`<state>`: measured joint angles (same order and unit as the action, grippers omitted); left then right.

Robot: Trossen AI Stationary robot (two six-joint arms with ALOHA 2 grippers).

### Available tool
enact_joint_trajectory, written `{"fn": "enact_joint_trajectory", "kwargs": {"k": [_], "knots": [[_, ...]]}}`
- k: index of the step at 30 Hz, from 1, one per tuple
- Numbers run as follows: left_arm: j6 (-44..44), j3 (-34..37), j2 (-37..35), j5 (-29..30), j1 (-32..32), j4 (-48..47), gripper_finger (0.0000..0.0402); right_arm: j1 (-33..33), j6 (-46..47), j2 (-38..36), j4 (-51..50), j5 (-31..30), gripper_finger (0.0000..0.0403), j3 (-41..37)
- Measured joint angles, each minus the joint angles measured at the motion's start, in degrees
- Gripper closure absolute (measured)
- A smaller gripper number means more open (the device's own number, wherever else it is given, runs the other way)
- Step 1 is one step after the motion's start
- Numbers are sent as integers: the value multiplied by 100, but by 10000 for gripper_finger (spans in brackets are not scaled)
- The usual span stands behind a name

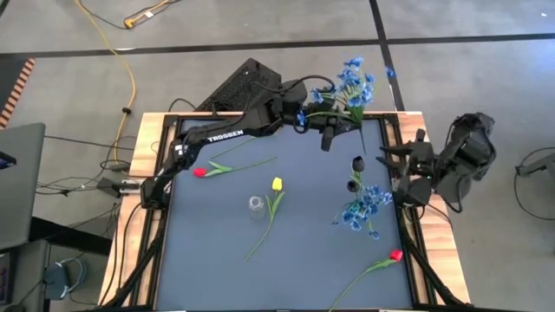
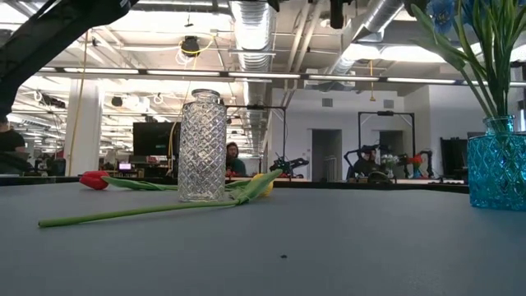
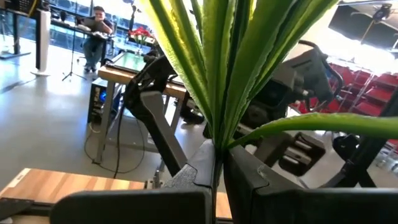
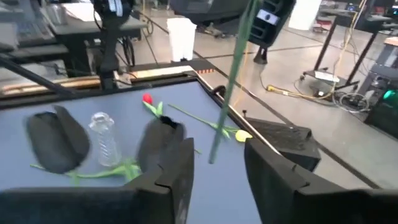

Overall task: Sort flowers into vase by color
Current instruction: Put the blue flowers into the blue vase

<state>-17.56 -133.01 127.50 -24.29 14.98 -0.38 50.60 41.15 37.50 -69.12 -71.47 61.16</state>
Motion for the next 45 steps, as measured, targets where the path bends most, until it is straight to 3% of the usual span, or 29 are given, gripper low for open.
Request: {"fn": "enact_joint_trajectory", "kwargs": {"k": [7,12,17,21,28,32,38,45], "knots": [[93,2,0,13,-24,-25,400,-538,-1085,157,1160,-457,156,-152],[305,2,0,273,-89,-12,400,-1247,-2091,83,1999,-76,143,-143],[337,2,0,380,-94,-14,400,-2064,-3228,66,3051,739,143,-150],[339,2,0,409,-99,-15,400,-2998,-3933,143,3798,1747,143,-141],[339,2,0,407,-114,-18,400,-4537,-4033,279,3745,3360,143,-145],[342,2,0,408,-111,-39,400,-5103,-4206,365,3764,3698,145,-145],[543,4,0,528,-112,-236,400,-5405,-4424,429,3760,4046,206,-150],[705,4,0,942,-113,-362,389,-5565,-4534,427,3751,4171,353,-150]]}}
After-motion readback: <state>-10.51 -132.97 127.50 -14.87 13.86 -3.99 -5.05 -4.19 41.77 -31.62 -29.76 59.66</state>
